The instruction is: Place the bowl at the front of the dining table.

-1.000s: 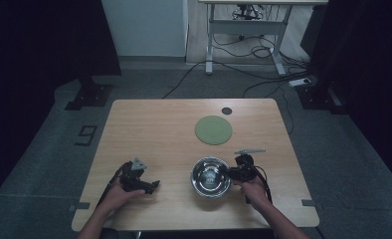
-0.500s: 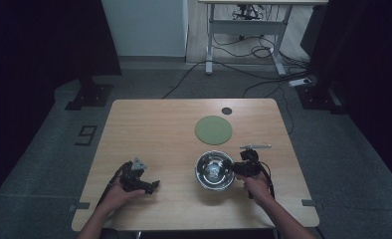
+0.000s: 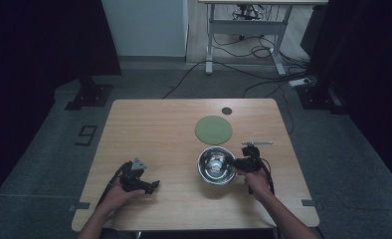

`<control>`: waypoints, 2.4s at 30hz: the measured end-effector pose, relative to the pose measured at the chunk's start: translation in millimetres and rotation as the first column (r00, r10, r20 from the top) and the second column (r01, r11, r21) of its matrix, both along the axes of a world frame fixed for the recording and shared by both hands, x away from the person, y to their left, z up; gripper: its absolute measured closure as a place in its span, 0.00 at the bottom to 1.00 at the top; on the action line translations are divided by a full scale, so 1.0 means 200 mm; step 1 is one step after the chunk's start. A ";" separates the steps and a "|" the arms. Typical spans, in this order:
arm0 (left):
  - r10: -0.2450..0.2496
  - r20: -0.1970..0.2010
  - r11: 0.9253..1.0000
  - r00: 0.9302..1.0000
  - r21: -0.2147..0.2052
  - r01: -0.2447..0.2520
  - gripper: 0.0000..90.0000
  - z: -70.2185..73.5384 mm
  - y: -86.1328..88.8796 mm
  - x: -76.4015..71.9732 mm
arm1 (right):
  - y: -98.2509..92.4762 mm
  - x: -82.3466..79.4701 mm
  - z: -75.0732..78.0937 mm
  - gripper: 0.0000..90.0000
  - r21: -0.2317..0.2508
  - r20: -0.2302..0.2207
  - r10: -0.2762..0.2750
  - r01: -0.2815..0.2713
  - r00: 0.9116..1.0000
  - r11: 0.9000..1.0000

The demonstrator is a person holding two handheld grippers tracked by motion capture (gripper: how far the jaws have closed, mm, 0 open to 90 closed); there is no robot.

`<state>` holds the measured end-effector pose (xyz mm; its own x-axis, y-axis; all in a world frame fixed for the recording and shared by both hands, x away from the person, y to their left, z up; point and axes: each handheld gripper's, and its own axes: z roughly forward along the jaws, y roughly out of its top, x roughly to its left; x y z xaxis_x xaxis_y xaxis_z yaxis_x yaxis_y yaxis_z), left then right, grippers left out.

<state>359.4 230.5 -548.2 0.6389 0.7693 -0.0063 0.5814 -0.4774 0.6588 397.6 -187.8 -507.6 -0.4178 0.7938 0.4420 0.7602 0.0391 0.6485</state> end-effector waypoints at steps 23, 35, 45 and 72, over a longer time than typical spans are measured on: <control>0.000 0.000 1.000 1.000 0.000 0.000 0.00 0.00 0.00 0.00 | -0.02 0.11 -0.01 0.95 -0.006 0.007 -0.051 0.051 0.999 0.999; -0.002 0.000 1.000 1.000 0.000 0.002 0.00 0.00 0.00 0.00 | 0.01 0.16 0.02 0.95 0.002 0.020 -0.064 0.064 0.998 0.998; -0.005 0.000 1.000 1.000 -0.001 0.005 0.00 0.00 0.00 0.00 | 0.02 0.20 0.02 0.95 -0.002 0.020 -0.077 0.077 0.997 0.997; -0.005 0.000 1.000 1.000 -0.001 0.005 0.00 0.00 0.00 0.00 | 0.01 0.30 0.07 0.95 -0.008 0.034 -0.110 0.110 0.993 0.994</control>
